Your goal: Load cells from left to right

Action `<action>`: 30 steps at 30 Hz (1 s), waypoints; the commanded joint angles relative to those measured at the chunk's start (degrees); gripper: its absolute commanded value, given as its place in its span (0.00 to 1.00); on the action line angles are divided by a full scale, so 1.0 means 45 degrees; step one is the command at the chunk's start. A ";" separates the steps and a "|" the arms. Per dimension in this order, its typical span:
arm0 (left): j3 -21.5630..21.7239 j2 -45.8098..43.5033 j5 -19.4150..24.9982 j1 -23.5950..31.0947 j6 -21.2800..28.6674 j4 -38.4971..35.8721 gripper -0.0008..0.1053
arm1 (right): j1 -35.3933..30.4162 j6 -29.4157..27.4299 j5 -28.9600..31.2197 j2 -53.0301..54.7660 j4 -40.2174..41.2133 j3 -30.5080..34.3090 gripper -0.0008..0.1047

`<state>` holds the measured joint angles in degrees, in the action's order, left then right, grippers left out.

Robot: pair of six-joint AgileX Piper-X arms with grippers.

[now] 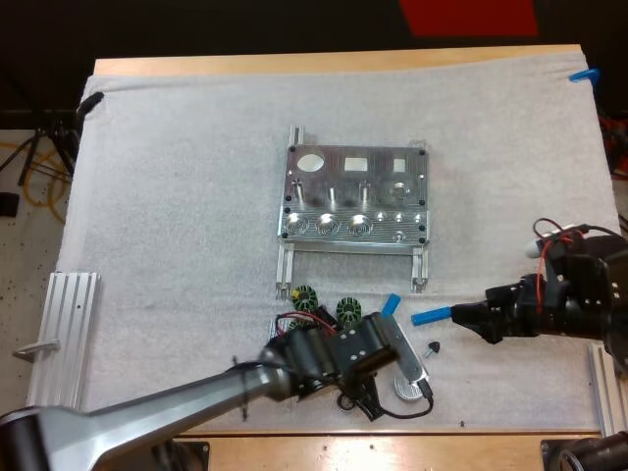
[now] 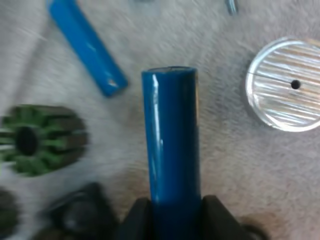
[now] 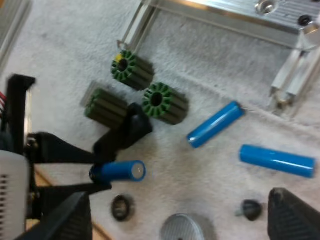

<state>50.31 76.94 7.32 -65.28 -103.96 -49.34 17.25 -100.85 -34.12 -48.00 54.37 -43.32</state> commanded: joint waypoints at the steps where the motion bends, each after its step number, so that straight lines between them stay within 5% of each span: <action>1: 0.0089 -0.0463 0.0442 -0.0041 0.0306 -0.0035 0.01 | 0.0022 0.0175 -0.0668 -0.0074 -0.0220 -0.0174 0.67; 12: 0.0089 -0.2440 0.0440 -0.0009 0.3048 0.0200 0.01 | 0.0060 0.0452 -0.3094 -0.0231 -0.0574 -0.0506 0.67; 30: 0.0089 -0.2436 0.0141 -0.0009 0.3203 0.1010 0.01 | 0.2419 0.1053 -0.2152 -0.0672 -0.1371 -0.0446 0.67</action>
<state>50.31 66.36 7.88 -65.28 -89.67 -45.94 27.61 -96.18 -43.93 -50.24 49.51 -45.11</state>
